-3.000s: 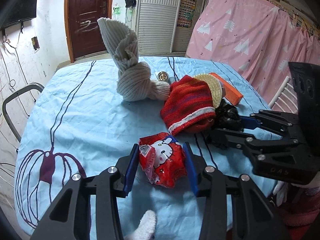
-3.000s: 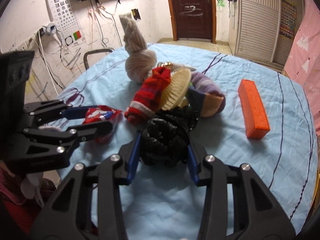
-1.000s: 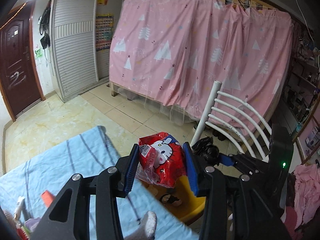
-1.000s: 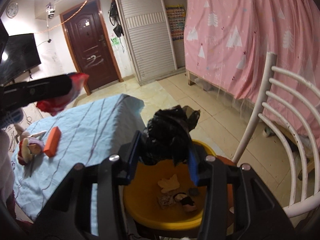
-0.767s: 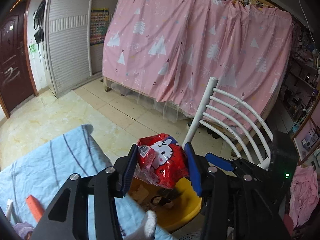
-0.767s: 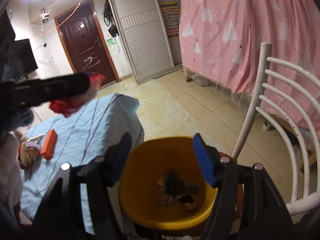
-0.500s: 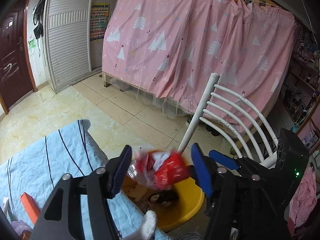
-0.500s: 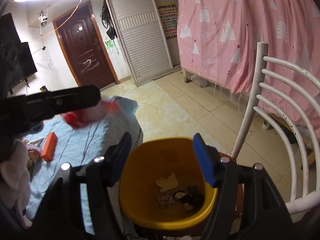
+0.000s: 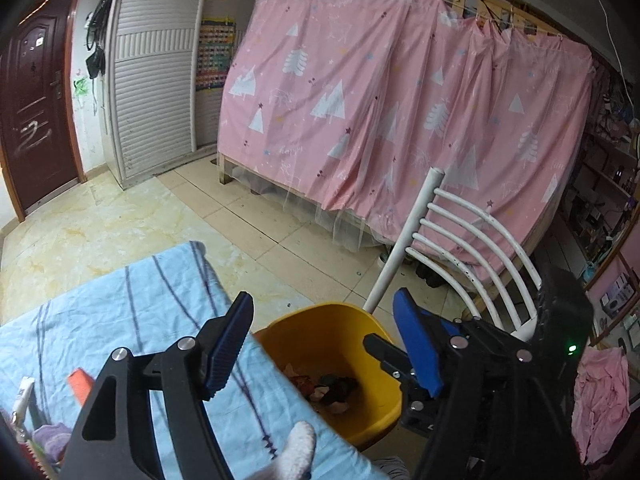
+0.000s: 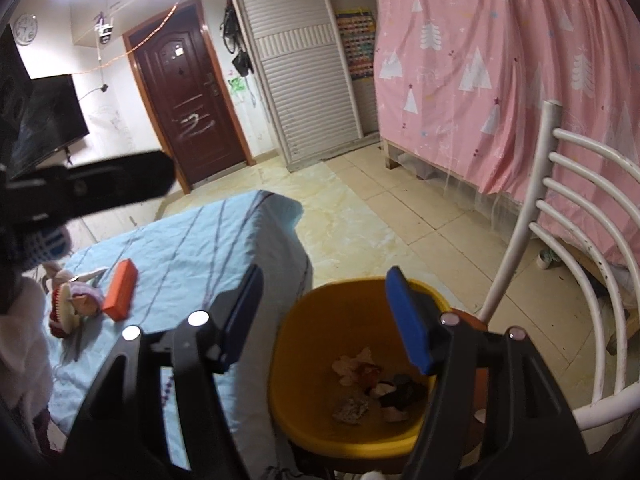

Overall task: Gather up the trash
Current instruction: 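Move both tools back to the bed toward the orange box and grey bunny, then grasp the orange box with the right tool while the left tool grasps the grey knit bunny, then carry the orange box and grey bunny over the yellow bin with both tools, then open both tools over the yellow bin to drop the box and bunny, then move both tools back to the bed toward the red hat and purple cloth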

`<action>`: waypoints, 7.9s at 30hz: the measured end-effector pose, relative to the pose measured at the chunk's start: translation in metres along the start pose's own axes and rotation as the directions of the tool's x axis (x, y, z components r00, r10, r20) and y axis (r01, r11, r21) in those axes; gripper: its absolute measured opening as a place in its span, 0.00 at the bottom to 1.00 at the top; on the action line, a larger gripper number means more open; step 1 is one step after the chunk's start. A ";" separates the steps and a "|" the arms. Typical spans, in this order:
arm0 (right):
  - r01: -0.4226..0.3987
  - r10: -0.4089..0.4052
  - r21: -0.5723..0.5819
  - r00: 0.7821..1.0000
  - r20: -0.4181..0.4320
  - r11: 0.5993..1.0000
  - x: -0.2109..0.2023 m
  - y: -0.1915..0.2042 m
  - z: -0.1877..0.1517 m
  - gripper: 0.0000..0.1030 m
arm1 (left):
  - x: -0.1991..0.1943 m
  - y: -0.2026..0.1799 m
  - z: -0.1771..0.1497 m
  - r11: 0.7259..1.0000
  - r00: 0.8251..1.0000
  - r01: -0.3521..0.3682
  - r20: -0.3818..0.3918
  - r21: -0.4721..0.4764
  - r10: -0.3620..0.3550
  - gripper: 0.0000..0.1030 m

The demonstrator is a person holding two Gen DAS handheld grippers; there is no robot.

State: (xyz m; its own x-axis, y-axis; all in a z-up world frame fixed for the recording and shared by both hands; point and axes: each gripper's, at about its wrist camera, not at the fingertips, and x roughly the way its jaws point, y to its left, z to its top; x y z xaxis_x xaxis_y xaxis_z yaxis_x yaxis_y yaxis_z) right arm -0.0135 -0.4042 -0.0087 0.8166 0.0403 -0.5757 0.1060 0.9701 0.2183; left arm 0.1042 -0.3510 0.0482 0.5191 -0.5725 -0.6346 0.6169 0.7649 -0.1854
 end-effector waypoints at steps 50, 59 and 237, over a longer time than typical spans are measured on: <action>-0.242 0.164 -0.360 0.958 -0.233 0.901 0.086 0.255 -0.013 0.66 | -0.228 0.267 -0.103 0.772 0.820 -0.499 0.073 -0.393 0.568 0.81; -0.232 0.131 -0.376 0.952 -0.276 0.897 0.103 0.263 -0.021 0.66 | -0.189 0.307 -0.131 0.747 0.854 -0.487 -0.066 -0.452 0.517 0.83; -0.258 0.180 -0.353 0.954 -0.240 0.899 0.077 0.255 -0.014 0.68 | -0.143 0.246 -0.169 0.910 0.981 -0.187 -0.121 -0.370 0.152 0.55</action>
State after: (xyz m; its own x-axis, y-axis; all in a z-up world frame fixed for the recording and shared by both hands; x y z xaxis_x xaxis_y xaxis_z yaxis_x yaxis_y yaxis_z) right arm 0.0680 -0.1501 -0.0086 0.6622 0.2701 -0.6990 -0.3158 0.9465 0.0666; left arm 0.0821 -0.0308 -0.0336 0.5313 -0.4093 -0.7418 0.2456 0.9124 -0.3275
